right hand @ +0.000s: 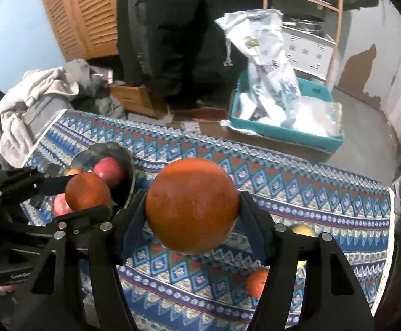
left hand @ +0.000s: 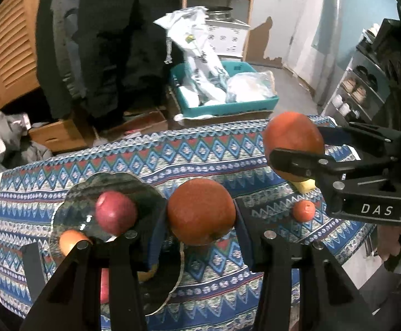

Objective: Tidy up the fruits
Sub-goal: 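Carry both held oranges with both tools toward the glass bowl, then open both tools to release the oranges into the glass bowl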

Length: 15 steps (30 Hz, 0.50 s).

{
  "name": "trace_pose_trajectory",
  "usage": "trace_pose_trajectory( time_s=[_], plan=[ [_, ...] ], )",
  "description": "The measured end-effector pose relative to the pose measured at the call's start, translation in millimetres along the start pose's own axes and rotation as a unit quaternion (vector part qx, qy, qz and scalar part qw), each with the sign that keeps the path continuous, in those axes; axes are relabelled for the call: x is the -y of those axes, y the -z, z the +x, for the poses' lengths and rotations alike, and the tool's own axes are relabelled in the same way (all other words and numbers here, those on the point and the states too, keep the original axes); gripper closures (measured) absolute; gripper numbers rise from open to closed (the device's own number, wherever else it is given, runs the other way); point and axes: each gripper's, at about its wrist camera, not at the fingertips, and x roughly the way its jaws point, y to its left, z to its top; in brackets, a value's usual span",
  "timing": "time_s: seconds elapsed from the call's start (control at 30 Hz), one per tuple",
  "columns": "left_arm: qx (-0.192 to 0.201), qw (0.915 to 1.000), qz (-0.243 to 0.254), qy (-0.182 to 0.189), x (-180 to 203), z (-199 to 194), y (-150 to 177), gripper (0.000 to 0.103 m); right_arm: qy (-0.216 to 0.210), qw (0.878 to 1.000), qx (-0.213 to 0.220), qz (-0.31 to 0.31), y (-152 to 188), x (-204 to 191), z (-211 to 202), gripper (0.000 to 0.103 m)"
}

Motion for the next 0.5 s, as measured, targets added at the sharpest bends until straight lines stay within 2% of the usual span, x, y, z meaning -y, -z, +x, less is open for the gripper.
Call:
trace_pose_trajectory(
  time_s=[0.5],
  plan=[
    [-0.008,0.9971,-0.068,-0.033,-75,1,20,0.055,-0.037,0.999,-0.022,-0.025,-22,-51,36,0.037]
  ],
)
